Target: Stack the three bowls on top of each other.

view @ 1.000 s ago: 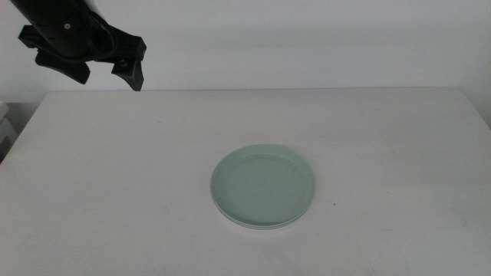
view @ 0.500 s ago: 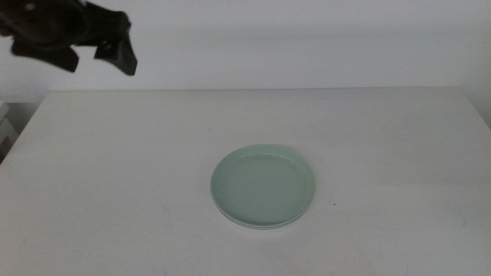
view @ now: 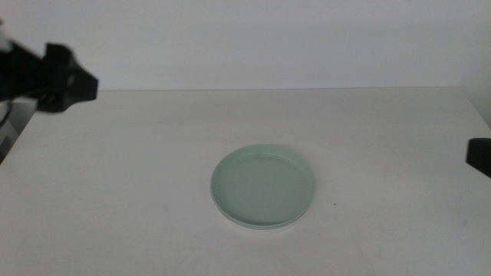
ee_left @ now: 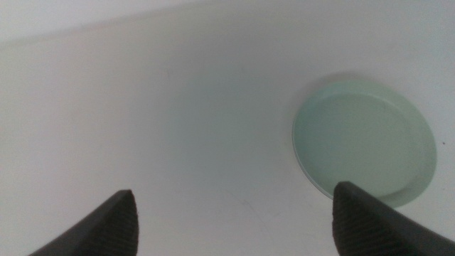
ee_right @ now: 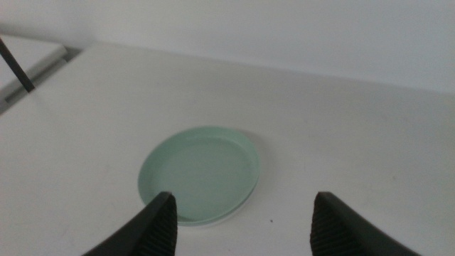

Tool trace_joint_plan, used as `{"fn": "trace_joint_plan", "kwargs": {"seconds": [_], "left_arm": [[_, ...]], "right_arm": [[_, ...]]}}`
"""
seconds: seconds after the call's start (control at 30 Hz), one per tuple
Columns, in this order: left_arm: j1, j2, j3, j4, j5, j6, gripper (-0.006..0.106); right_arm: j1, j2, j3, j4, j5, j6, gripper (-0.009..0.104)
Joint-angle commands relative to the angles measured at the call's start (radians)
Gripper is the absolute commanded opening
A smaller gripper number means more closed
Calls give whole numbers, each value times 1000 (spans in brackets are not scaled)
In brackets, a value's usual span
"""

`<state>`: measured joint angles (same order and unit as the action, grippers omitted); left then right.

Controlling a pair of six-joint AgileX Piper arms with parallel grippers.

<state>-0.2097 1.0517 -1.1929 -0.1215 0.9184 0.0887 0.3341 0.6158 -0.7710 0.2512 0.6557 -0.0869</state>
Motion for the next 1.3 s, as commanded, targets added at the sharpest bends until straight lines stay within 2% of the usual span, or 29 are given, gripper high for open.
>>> {"fn": "trace_joint_plan", "kwargs": {"seconds": [0.0, 0.17, 0.23, 0.4, 0.5, 0.83, 1.27], "left_arm": [[-1, -93, 51, -15, -120, 23, 105], [-1, -253, 217, -14, -245, 30, 105], [-1, -305, 276, -13, -290, 36, 105], [-1, -435, 451, -14, -434, 48, 105], [-1, -525, 558, -17, -513, 48, 105], [-1, -659, 774, -30, -731, 48, 105], [-1, -659, 778, -30, -726, 47, 105]], "right_arm": [[-3, 37, -32, -13, -102, 8, 48], [-3, 45, -32, -65, -177, 41, 48], [-3, 45, -32, -110, -177, 74, 48], [-3, 45, -31, -271, -177, 207, 48], [-3, 31, 0, -319, -182, 245, 48], [-3, -25, 130, -330, -355, 244, 48], [-3, -30, 143, -336, -359, 249, 48]]}}
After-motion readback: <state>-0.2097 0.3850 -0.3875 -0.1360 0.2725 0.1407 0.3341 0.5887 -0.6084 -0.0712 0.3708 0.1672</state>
